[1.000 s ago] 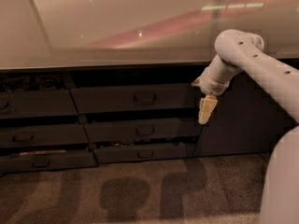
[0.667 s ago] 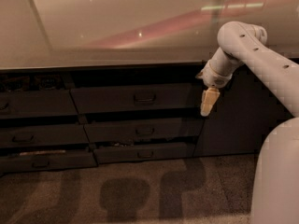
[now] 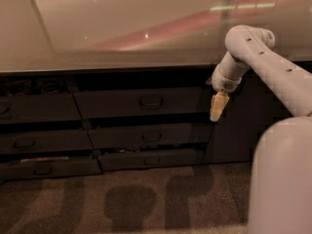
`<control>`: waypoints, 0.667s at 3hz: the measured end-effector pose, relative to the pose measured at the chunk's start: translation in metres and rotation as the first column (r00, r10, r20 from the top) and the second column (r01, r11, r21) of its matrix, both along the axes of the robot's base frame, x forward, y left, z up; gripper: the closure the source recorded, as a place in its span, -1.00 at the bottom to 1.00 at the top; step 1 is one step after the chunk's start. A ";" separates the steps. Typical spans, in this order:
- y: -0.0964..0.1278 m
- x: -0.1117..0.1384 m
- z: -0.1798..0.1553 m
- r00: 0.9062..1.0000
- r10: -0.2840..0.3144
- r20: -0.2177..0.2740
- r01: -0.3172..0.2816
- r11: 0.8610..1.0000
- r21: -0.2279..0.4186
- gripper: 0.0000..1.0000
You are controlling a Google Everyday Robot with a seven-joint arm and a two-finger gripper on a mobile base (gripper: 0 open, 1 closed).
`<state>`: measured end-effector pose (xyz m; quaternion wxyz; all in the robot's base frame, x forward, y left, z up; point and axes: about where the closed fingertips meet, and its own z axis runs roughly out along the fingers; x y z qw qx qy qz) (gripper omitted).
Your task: Open top drawer
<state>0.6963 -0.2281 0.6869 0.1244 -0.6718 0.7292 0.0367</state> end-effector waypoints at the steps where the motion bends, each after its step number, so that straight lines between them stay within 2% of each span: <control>1: -0.014 0.015 -0.022 0.999 -0.025 -0.042 0.024 0.999 -0.027 -1.00; 2: -0.014 0.015 -0.022 0.999 -0.025 -0.042 0.024 0.999 -0.026 -1.00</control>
Offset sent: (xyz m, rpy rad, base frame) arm 0.0429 -0.0409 -0.0478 -0.0607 0.0869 -0.0650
